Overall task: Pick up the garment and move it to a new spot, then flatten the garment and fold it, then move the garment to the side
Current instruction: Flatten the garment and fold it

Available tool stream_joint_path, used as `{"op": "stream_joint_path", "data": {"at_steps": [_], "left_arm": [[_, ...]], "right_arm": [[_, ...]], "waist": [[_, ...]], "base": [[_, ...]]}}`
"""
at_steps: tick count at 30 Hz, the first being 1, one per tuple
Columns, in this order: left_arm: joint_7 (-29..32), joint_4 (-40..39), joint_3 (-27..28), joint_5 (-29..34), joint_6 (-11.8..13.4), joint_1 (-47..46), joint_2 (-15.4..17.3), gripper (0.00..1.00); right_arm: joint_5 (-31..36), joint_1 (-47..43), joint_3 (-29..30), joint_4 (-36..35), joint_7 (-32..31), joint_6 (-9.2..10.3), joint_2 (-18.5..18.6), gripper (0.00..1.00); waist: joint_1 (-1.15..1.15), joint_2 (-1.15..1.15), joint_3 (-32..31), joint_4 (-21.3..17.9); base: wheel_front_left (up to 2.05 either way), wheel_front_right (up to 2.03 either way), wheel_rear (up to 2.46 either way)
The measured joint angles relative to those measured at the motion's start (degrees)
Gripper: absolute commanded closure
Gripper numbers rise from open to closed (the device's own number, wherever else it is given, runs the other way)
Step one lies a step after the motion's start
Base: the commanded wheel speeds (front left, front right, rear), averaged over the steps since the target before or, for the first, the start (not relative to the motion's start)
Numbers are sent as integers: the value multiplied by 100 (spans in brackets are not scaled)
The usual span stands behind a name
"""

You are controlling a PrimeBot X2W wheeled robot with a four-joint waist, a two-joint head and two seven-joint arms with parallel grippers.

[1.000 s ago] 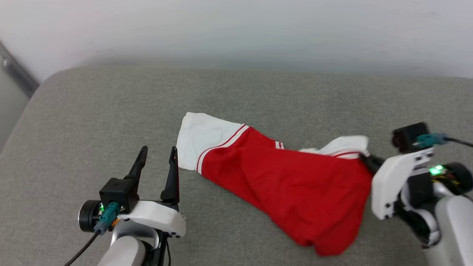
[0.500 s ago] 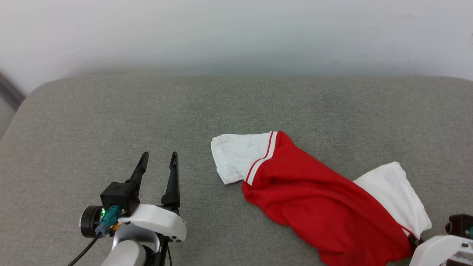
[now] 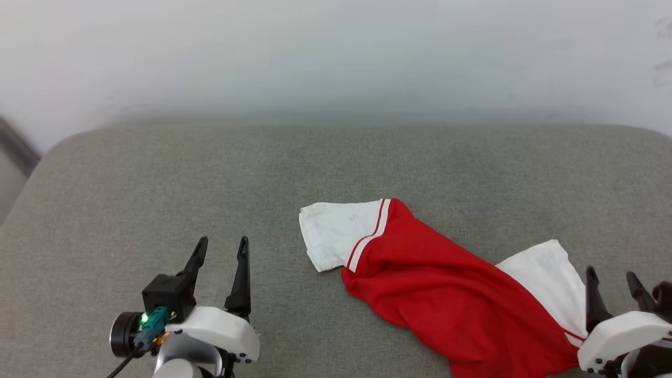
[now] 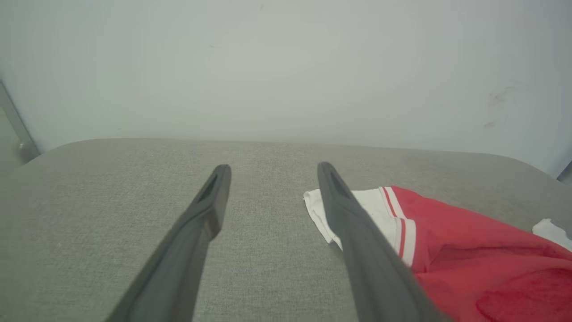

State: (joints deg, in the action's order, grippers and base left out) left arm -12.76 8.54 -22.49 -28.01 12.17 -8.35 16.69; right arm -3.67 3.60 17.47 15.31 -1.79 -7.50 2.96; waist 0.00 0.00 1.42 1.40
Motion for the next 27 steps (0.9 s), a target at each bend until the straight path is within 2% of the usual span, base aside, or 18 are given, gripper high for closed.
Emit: {"op": "stream_joint_path", "data": {"at_steps": [8, 15, 20, 23, 27], "left_arm": [[109, -45, -19, -38, 102, 237, 92, 0], [170, -110, 26, -59, 194, 349, 176, 0], [246, -187, 103, -103, 253, 381, 271, 0], [424, -196, 80, -154, 189, 305, 334, 0], [938, -183, -90, -155, -113, -309, 474, 0]], "right_arm": [[69, -195, -828, -768, 431, 0, -5, 0], [8, -600, -1574, -1465, 269, -1, -8, 0], [-127, -762, -1839, -1804, 174, 0, -8, 0], [-164, -766, -1917, -1937, 142, -1, -7, 0], [-196, -689, -1950, -2087, 123, 0, -7, 0]], "waist": [[0, 0, -258, -29], [0, 0, -298, -131], [0, 0, -256, -312], [-1, 0, -204, -428], [0, 0, -5, -535]], "base": [[0, 0, 0], [0, 0, 0], [0, 0, 0], [0, 0, 0], [0, 0, 0]]}}
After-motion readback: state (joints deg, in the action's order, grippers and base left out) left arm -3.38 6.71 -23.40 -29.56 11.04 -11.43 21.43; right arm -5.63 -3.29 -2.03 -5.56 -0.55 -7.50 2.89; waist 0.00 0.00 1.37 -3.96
